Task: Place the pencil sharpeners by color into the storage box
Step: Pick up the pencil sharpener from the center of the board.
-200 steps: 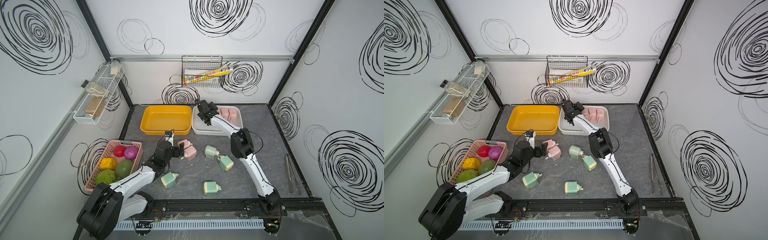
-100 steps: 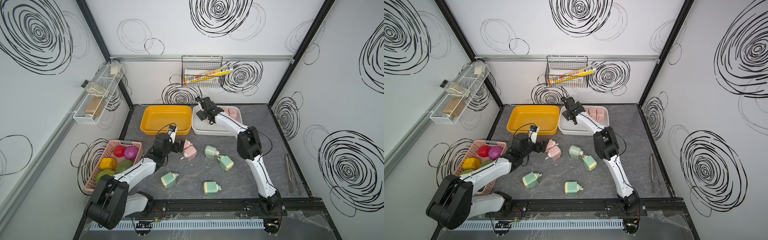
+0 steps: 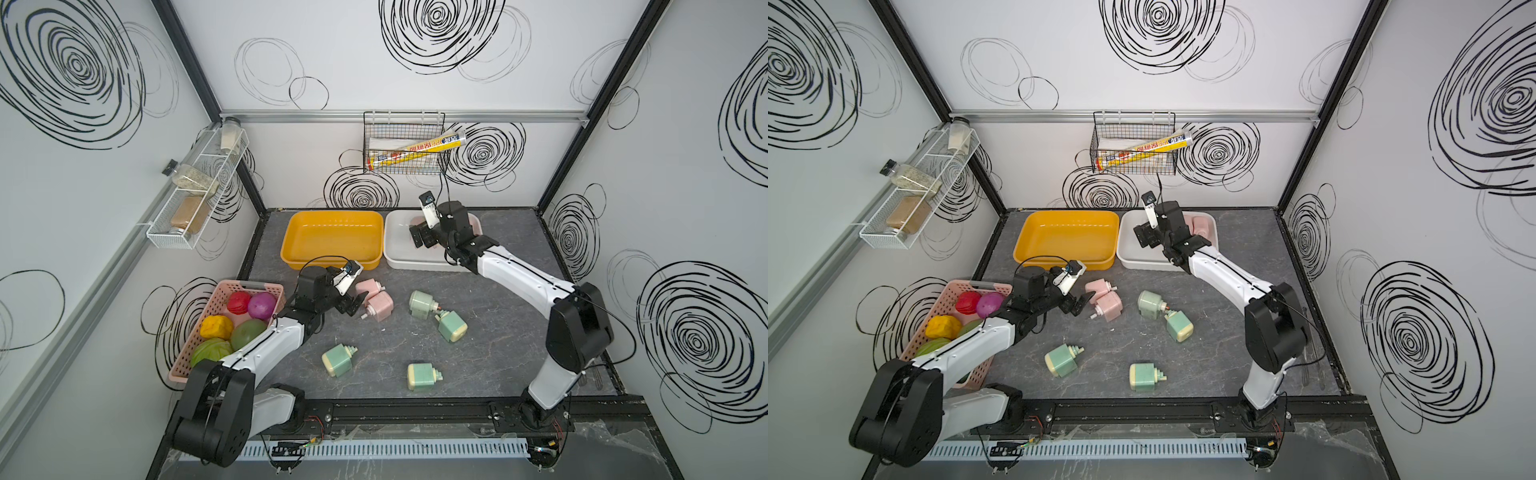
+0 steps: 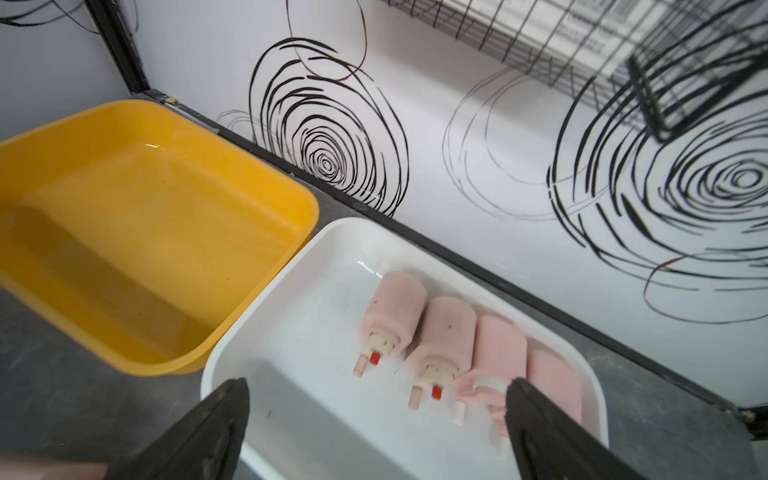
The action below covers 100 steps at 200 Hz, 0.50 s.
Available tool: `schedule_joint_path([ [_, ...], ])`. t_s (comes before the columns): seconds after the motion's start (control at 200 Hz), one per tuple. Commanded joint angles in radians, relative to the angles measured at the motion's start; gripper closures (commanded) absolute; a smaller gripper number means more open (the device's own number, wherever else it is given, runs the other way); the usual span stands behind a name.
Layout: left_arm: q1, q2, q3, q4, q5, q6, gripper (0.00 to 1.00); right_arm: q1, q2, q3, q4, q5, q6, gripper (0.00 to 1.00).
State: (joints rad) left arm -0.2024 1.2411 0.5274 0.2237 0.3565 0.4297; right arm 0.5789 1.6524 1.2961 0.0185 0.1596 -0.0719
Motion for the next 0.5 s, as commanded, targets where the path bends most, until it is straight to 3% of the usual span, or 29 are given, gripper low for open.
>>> schedule_joint_path([
  [0.0, 0.015, 0.019, 0.017, -0.005, 0.04, 0.072, 0.01, -0.002, -0.131, -0.135, 0.134, -0.066, 0.097, 0.0],
  [0.055, 0.015, 0.04, 0.022, -0.008, 0.023, 0.091, 0.0, -0.003, -0.186, -0.191, 0.133, -0.065, 0.118, 0.0],
  [0.165, 0.012, 0.079, 0.043, -0.031, 0.01, 0.12, 0.13, -0.004, -0.279, -0.276, 0.124, -0.057, 0.122, 0.0],
  [0.495, -0.024, 0.157, 0.093, -0.088, -0.015, 0.182, 0.13, -0.004, -0.402, -0.303, 0.074, -0.027, 0.112, 0.0],
])
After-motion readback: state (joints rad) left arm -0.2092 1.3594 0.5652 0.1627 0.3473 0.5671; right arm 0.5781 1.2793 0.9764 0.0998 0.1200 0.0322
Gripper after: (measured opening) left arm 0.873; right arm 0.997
